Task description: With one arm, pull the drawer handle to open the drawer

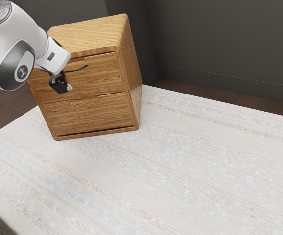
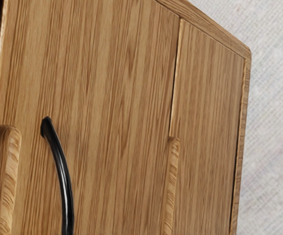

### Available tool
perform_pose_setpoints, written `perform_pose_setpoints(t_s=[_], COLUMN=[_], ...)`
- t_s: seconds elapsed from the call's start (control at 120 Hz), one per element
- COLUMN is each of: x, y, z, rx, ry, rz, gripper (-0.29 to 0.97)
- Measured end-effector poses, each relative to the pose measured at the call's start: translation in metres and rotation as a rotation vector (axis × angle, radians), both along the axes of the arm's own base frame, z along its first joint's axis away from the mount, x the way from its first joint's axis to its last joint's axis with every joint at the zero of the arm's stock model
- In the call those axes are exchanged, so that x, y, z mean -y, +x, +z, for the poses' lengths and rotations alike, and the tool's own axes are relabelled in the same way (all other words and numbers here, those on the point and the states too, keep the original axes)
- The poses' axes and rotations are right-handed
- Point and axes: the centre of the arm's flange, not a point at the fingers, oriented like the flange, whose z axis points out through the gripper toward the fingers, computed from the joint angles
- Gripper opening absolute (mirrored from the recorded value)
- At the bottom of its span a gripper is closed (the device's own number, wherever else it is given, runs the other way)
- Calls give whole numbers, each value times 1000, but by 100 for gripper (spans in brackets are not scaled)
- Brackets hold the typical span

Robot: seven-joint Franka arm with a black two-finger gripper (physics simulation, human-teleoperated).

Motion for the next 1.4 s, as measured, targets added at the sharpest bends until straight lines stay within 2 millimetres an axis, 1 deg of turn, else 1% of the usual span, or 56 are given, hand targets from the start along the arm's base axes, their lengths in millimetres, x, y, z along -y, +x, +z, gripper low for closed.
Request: perform_pose_setpoints(t_s=[0.217, 0.417, 0.75, 0.917, 0.992, 1.125, 1.2, 1.292, 1.4], x=[0, 1, -2, -15, -26, -48, -56, -59, -55], y=[10, 16, 23, 20, 19, 11, 8, 7, 11], z=[-7, 3, -10, -13, -20, -23, -24, -25, -28], rx=[12, 38, 22, 16, 7, 1, 0, -2, -6], ry=[0, 12, -3, -5, -9, -11, -12, -11, -13], rz=[-19, -31, -34, -14, 5, 41, 55, 59, 51], gripper=[68, 68, 68, 68, 68, 68, 68, 69, 69])
